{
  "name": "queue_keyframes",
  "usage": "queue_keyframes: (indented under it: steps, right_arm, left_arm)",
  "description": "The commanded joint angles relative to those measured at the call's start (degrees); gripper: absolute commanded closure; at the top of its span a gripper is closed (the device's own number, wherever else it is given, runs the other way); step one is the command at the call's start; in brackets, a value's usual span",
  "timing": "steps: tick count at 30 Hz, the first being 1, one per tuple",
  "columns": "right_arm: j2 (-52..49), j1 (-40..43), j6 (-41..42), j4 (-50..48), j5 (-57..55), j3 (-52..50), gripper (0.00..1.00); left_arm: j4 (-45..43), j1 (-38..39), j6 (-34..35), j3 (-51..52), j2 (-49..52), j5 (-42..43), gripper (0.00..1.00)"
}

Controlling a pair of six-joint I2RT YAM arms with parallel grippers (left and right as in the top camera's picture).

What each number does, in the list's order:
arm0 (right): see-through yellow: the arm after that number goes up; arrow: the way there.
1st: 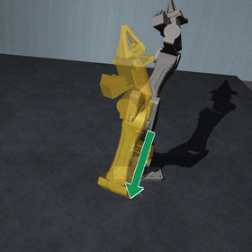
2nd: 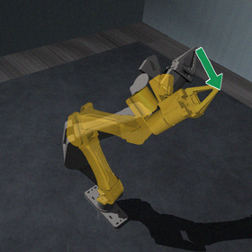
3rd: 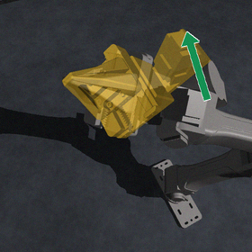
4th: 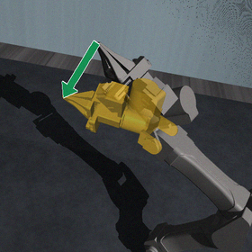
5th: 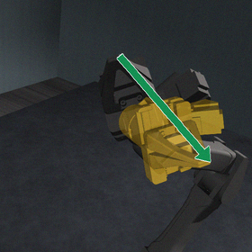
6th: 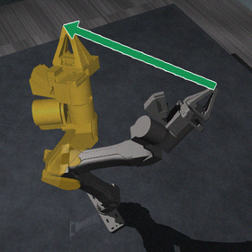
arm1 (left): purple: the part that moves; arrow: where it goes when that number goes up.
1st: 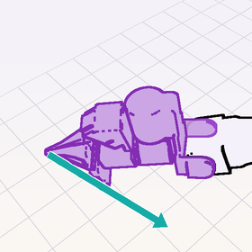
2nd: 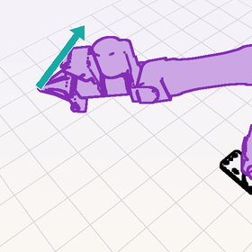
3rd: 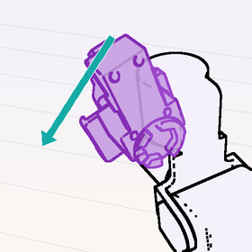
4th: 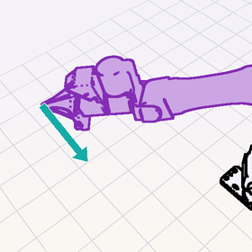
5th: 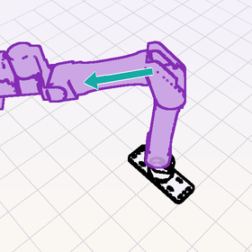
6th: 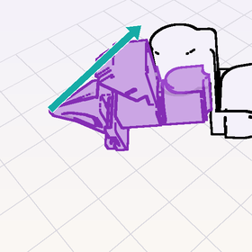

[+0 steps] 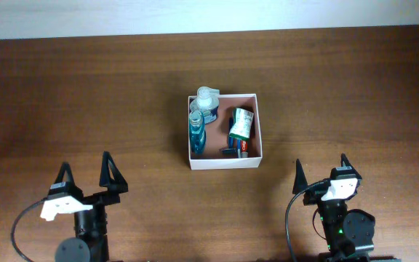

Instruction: Pack container

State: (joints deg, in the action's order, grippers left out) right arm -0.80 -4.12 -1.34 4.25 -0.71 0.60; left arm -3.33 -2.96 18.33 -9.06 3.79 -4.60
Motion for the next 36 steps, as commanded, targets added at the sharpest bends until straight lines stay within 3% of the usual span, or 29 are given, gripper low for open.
queue_keyframes:
  steps: [1,16,24,31,36]
  right_arm:
    - [0.61,-0.33,0.07,0.39,0.07,-0.28,0.02]
    - [0.61,-0.33,0.04,0.39,0.07,-0.28,0.01]
    - [0.61,-0.33,0.04,0.39,0.07,-0.28,0.02]
    - [0.61,-0.33,0.04,0.39,0.07,-0.28,0.02]
    - [0.61,-0.33,0.07,0.39,0.07,-0.28,0.02]
  left_arm:
    - [-0.55,-0.31,-0.68,1.88,-2.64,2.10,0.01]
    - [-4.96,-0.31,-0.63,8.50,-3.50,4.94,0.01]
    - [-0.48,-0.20,-0.70,8.52,-3.50,5.29,0.01]
    - [0.59,-0.20,-13.38,8.52,-3.50,5.29,0.01]
    - [1.97,-0.20,-16.70,8.52,-3.50,5.27,0.01]
